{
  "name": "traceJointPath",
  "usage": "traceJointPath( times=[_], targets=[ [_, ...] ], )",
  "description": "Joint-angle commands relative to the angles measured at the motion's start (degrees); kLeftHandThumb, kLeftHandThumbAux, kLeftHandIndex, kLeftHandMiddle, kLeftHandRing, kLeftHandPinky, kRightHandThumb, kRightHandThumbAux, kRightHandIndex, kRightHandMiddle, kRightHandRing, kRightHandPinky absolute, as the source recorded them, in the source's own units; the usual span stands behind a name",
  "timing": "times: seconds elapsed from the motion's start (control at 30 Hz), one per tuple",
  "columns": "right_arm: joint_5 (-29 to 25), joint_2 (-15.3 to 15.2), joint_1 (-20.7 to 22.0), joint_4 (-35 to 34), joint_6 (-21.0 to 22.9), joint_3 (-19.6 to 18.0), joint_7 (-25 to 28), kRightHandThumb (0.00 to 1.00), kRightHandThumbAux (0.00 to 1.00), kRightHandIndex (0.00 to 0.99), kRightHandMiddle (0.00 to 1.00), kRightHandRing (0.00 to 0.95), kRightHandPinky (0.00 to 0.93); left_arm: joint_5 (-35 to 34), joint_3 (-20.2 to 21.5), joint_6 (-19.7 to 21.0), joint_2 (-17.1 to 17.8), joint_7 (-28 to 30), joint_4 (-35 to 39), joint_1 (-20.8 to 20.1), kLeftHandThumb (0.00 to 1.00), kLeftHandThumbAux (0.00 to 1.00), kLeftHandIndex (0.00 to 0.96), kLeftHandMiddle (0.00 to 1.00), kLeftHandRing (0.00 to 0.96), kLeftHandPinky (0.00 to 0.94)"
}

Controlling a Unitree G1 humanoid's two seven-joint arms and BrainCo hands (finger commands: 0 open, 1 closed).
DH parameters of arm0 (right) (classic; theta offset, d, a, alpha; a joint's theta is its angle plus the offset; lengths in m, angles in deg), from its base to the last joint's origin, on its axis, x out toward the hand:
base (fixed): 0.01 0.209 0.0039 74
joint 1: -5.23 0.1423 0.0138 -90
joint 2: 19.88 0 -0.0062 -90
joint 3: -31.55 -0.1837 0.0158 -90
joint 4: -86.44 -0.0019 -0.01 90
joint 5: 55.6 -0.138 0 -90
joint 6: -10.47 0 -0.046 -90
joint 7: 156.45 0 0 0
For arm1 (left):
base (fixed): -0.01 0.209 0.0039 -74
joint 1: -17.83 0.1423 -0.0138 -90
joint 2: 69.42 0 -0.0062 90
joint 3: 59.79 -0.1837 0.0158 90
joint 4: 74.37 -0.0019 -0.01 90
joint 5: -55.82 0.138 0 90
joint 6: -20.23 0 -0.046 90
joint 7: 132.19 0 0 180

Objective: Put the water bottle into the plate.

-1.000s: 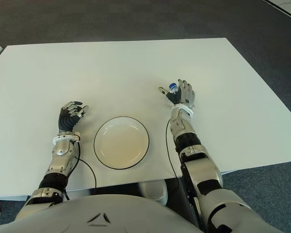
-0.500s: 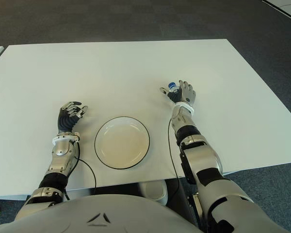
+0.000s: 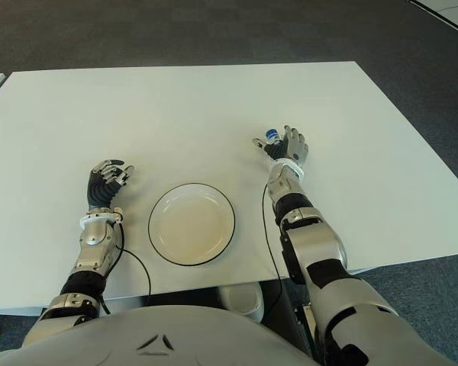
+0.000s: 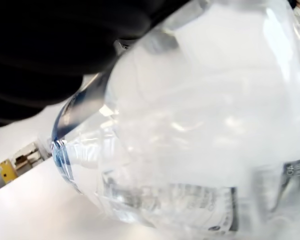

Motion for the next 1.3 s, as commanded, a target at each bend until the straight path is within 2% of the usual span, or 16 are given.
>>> traceJointPath(
  times=[0.03, 0.3, 0.63, 0.8, 0.9, 1.0, 1.07, 1.17, 1.3],
  targets=[
    [-3.3, 2.59, -5.39, 3.96, 0.27, -0.68, 0.44, 0.417, 0.429, 0.0, 0.0, 0.0, 0.002, -0.46, 0.2, 1.12, -0.04, 0.01, -1.29, -0.08, 0.707, 0.715, 0.435, 0.668, 0.648, 0.634],
    [-4.72, 2.63, -6.28, 4.53, -0.15, -1.52, -1.52, 0.361, 0.521, 0.0, 0.0, 0.0, 0.043, -0.12, 0.24, 1.32, 0.09, -0.59, -1.19, -0.11, 0.708, 0.715, 0.435, 0.673, 0.656, 0.646],
    [-4.86, 0.89, -7.4, 6.91, -1.85, -1.34, 0.9, 0.333, 0.551, 0.0, 0.0, 0.0, 0.103, -1.53, 0.74, 0.05, -0.46, 0.19, -1.46, -0.18, 0.707, 0.714, 0.434, 0.67, 0.652, 0.638],
    [-4.82, 1.27, -6.85, 7.38, -0.5, -1.12, 2.24, 0.322, 0.558, 0.0, 0.0, 0.004, 0.142, -0.4, 0.3, -0.74, -0.03, -0.67, -1.65, -0.21, 0.707, 0.714, 0.435, 0.671, 0.654, 0.642],
    [-4.76, 1.73, -5.71, 7.45, 2.33, -0.69, 5.32, 0.334, 0.581, 0.0, 0.025, 0.022, 0.164, 0.21, 0.07, -1.02, 0.17, -0.91, -1.7, -0.16, 0.707, 0.714, 0.435, 0.671, 0.656, 0.639],
    [-4.55, 2.01, -4.9, 7.25, 4.4, -0.15, 7.46, 0.37, 0.603, 0.064, 0.082, 0.05, 0.181, 0.32, 0.04, -1.37, 0.28, -0.68, -1.83, -0.13, 0.706, 0.715, 0.435, 0.672, 0.657, 0.638],
    [-4.42, 2.09, -4.6, 7.09, 5.48, 0.2, 8.47, 0.39, 0.611, 0.17, 0.117, 0.073, 0.192, 0.15, 0.08, -1.35, 0.26, -0.44, -1.87, -0.13, 0.706, 0.715, 0.435, 0.673, 0.659, 0.639],
    [-3.8, 2.06, -4.16, 7.02, 7.28, 1.33, 10.38, 0.403, 0.613, 0.229, 0.135, 0.086, 0.198, -0.3, 0.23, -1.45, 0.14, -0.16, -1.81, -0.09, 0.706, 0.715, 0.435, 0.674, 0.66, 0.641],
    [-2.92, 1.83, -3.75, 7.17, 9.15, 3.18, 12.7, 0.434, 0.613, 0.377, 0.196, 0.152, 0.248, -0.9, 0.44, -1.66, -0.16, 0.0, -1.72, -0.08, 0.707, 0.715, 0.436, 0.674, 0.658, 0.641]
  ],
)
